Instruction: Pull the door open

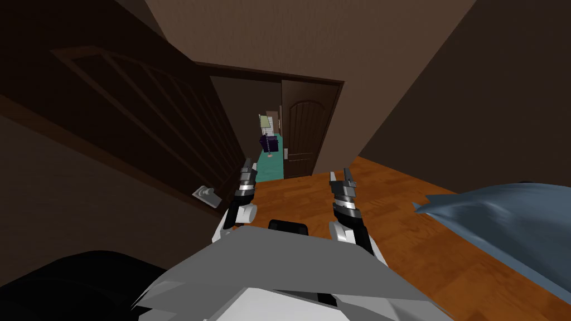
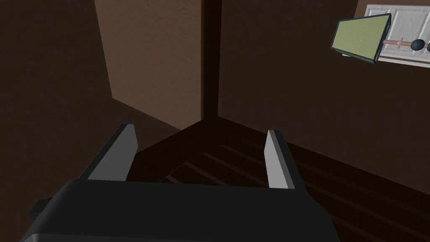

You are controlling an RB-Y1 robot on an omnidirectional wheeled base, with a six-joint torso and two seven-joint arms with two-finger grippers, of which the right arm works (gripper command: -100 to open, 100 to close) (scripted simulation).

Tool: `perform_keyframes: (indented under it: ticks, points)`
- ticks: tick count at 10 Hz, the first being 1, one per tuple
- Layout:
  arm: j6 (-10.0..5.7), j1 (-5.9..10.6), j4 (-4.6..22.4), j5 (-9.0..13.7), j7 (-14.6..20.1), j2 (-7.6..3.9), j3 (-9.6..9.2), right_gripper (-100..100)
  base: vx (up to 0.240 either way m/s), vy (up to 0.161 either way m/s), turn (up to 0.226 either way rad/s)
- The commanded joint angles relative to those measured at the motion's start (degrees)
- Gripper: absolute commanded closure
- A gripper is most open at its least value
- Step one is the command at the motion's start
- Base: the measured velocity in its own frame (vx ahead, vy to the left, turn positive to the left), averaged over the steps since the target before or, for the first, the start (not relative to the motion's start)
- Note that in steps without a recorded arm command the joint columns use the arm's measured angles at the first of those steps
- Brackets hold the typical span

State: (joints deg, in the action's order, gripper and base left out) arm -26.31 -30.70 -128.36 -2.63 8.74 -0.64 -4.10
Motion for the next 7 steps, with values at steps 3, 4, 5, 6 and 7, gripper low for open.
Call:
perform_keyframes:
  ticks: [3, 4, 5, 6, 7]
  points:
    - [-0.03, 2.25, 3.1, 0.1, 0.6, -0.65, -1.46, -100, 0.121, 0.022, -0.063]
    - [-0.04, 3.21, 4.5, 0.1, 0.9, -0.91, -2.08, -100, 0.162, 0.062, -0.089]
    - [-0.04, 3.83, 5.3, 0.1, 1.1, -1.06, -2.48, -100, 0.148, 0.067, -0.058]
    - [-0.06, 5.06, 7.0, 0.1, 1.4, -1.38, -3.28, -100, 0.171, 0.052, -0.089]
    - [-0.07, 5.69, 7.9, 0.1, 1.6, -1.53, -3.69, -100, 0.144, 0.059, -0.073]
